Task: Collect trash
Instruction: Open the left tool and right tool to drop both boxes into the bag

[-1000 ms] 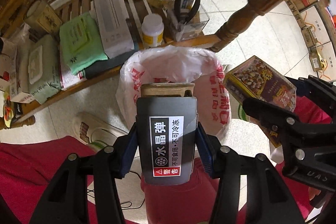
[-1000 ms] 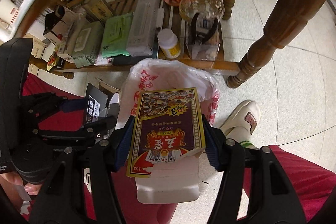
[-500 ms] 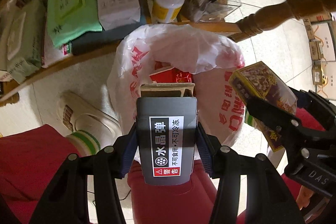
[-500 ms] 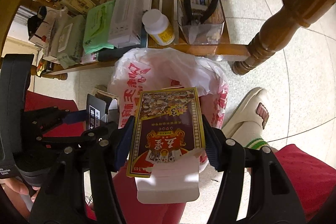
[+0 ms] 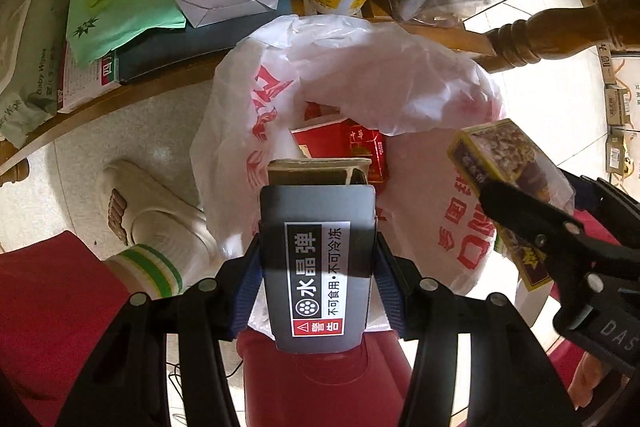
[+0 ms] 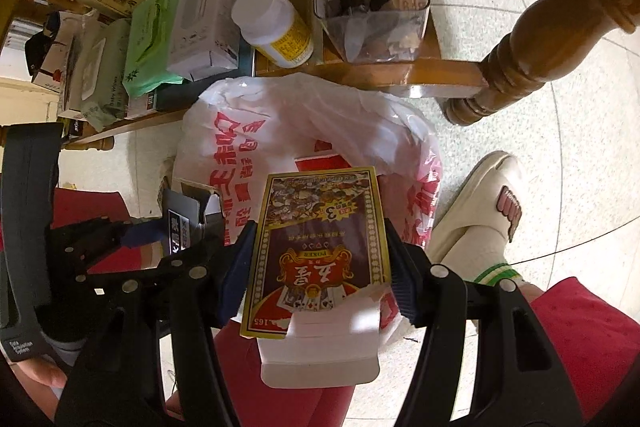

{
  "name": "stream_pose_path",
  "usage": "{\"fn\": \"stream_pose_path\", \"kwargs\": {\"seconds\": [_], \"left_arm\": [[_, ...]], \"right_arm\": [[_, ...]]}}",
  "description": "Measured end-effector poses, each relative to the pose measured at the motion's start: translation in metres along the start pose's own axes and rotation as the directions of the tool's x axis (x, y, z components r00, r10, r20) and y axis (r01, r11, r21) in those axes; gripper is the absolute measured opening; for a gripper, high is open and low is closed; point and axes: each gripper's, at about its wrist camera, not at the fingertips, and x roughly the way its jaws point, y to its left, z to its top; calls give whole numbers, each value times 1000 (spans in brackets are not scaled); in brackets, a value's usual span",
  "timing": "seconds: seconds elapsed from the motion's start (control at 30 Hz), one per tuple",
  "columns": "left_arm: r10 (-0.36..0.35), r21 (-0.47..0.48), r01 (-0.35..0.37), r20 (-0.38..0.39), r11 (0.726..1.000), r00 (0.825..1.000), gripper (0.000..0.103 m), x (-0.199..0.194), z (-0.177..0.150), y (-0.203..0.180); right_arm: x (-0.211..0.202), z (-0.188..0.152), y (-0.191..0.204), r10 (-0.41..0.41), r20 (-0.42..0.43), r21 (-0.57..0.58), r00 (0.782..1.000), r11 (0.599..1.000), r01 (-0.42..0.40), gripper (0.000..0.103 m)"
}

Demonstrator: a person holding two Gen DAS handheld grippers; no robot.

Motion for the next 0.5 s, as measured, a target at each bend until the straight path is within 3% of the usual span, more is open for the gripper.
{"fn": "stream_pose_path", "kwargs": {"seconds": [0.33, 0.37, 0.43, 0.5], "left_arm": [[-14, -21, 14, -33, 1000, 999, 52, 10, 5, 3], [-8, -27, 7, -40, 1000, 999, 53, 11, 6, 4], [14, -42, -16, -55, 999, 998, 70, 14, 7, 7], [11, -48, -14, -48, 999, 999, 73, 14, 7, 10]], "right_arm": [[14, 1, -2, 16, -44, 30, 999, 999, -15, 60], [15, 2, -2, 17, -46, 33, 999, 999, -16, 60], [16, 3, -4, 16, -45, 44, 999, 999, -14, 62], [15, 4, -5, 14, -42, 50, 999, 999, -12, 66]]}}
